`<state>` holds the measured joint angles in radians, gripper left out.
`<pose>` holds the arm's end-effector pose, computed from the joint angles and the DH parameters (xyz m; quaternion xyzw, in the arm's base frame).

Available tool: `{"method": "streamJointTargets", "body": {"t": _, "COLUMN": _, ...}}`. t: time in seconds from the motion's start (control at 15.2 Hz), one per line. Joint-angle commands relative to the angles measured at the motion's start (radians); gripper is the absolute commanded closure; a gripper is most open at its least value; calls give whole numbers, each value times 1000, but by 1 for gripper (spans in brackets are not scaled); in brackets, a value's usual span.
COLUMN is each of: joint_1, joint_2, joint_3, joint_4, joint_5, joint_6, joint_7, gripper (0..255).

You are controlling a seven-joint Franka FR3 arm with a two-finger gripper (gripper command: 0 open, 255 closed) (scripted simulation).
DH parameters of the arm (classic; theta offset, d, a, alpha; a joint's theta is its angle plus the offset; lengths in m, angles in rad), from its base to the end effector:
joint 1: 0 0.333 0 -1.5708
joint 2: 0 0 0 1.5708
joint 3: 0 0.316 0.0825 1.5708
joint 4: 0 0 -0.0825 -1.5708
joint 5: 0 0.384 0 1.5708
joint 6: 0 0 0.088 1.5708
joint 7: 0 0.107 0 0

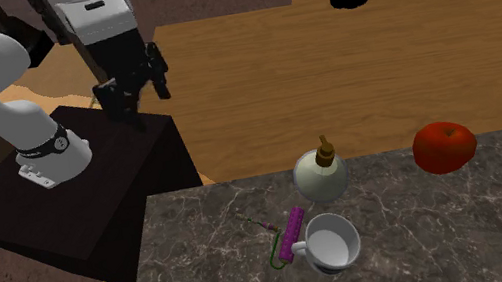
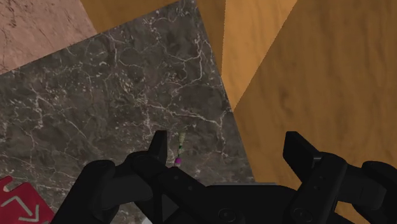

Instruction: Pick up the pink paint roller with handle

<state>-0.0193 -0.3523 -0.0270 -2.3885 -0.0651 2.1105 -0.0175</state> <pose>0.4437 -0.0240 0.4593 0.9990 0.0019 0.0364 0.0250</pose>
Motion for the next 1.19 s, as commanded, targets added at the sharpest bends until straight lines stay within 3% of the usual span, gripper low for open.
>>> {"method": "streamJointTargets", "body": {"t": 0.0, "joint_1": -7, "joint_2": 71, "joint_3": -3, "joint_4": 4, "joint_5": -7, "joint_6": 74, "joint_7": 10, "gripper": 0}}
{"method": "streamJointTargets", "body": {"t": 0.59, "joint_1": -27, "joint_2": 407, "joint_3": -16, "joint_4": 135, "joint_5": -31, "joint_6": 301, "joint_7": 62, "gripper": 0}}
{"method": "streamJointTargets", "body": {"t": 1.12, "joint_1": -40, "joint_2": 713, "joint_3": -34, "joint_4": 342, "joint_5": -40, "joint_6": 420, "joint_7": 100, "gripper": 0}}
